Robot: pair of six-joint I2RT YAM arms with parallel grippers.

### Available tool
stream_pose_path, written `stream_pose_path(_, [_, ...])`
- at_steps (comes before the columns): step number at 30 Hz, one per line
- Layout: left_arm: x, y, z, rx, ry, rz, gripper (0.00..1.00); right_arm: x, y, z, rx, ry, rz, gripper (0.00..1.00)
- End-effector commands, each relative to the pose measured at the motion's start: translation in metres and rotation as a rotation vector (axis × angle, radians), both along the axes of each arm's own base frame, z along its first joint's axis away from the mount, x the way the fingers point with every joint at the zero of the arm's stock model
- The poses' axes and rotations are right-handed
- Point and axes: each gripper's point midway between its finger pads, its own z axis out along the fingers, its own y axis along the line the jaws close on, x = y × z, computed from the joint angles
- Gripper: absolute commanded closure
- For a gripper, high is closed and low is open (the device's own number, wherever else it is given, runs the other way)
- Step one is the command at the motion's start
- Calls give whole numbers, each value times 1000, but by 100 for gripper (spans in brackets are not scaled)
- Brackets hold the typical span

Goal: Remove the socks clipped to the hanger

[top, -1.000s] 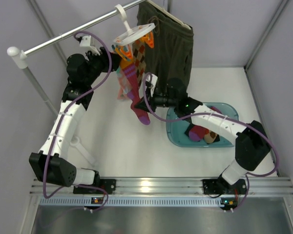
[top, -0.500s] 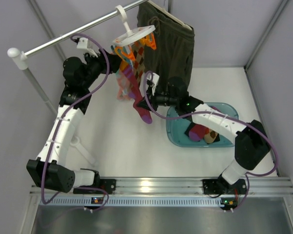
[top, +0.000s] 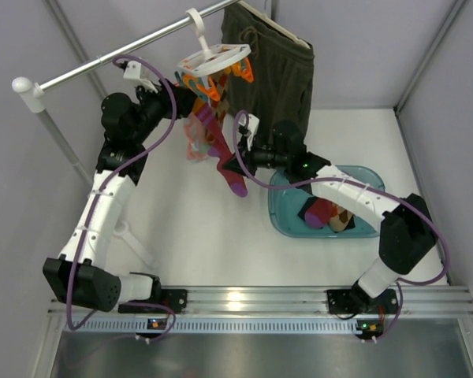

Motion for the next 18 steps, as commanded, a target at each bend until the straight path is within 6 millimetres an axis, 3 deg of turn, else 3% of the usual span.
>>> stream_pose_path(1, [4, -3, 26, -14, -86, -21, 42, 1, 2, 25, 37, -51, 37, 100])
stream_pose_path(8, [15, -6, 21, -23, -88, -39, 41, -7, 4, 26, 32, -71, 92, 100])
stream_pose_path(13, [20, -9, 31, -43, -123, -66, 42, -9, 6, 18, 10, -65, 110, 100])
stream_pose_path(18, [27, -9, 36, -46, -136, -61, 51, -7, 9, 10, -5, -58, 118, 100])
